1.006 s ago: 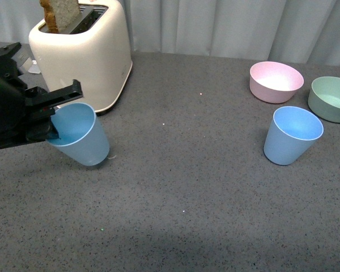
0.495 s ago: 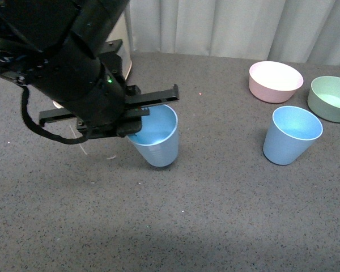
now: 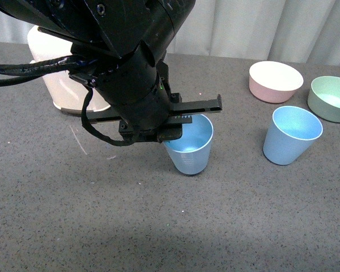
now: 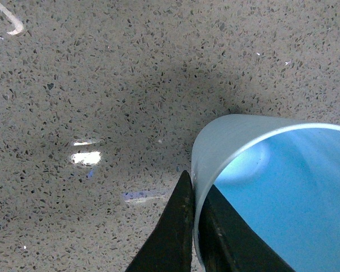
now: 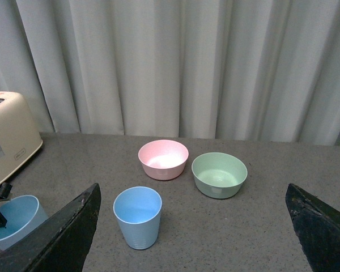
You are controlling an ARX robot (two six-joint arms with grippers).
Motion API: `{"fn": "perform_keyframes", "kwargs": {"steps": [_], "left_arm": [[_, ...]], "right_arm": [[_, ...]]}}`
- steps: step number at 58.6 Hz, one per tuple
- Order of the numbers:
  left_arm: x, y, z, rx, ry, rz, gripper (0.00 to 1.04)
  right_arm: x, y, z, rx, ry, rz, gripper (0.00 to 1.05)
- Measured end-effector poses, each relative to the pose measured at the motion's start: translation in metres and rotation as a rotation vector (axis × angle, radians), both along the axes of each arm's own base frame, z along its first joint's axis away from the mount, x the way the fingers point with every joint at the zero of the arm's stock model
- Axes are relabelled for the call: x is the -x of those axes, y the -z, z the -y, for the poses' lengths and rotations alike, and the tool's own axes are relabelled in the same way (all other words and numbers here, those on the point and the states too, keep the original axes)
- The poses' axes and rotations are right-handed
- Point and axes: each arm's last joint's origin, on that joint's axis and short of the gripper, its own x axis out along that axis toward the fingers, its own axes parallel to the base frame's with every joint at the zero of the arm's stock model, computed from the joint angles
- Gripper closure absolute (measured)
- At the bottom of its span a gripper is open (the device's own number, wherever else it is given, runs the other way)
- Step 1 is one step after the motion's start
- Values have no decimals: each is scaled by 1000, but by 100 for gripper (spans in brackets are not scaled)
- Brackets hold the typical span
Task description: Stack blue cups with both arms
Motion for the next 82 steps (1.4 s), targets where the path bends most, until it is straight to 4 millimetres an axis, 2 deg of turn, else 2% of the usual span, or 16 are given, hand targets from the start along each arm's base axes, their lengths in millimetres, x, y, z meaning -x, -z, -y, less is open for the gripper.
{"fn": "perform_keyframes", "kwargs": {"steps": [22,33,39,58,60,64,67,69,72,74,75,79,82], "left_arm": [[-1,4,2,-33,-6,-15,101],[0,3,3,-23,-5,-19,74],[0,-2,3,-9,-16,-12,57],[2,-40,0,38,-27,103,7],[2,-42,-1,41,-27,109,5],[2,-42,-1,21,-24,145,8],[2,-31,-6,-63,-62,369,17],[5,-25,-10,-104,-79,452,21],[21,-13,-32,-174,-102,642,31],[33,-12,-49,-173,-118,757,38],[41,-19,-61,-152,-139,858,44],[63,-53,-91,-92,-202,1083,60],[80,-65,-109,-86,-214,1142,72]], "right_arm": [[0,0,0,0,0,0,10],[0,0,0,0,0,0,10],[0,0,0,0,0,0,10],[0,0,0,0,0,0,10],[0,0,0,0,0,0,10],[0,0,0,0,0,0,10],[0,0,0,0,0,0,10],[0,0,0,0,0,0,10],[0,0,0,0,0,0,10],[0,0,0,0,2,0,10],[0,0,0,0,3,-1,10],[0,0,0,0,2,0,10],[0,0,0,0,0,0,10]]}}
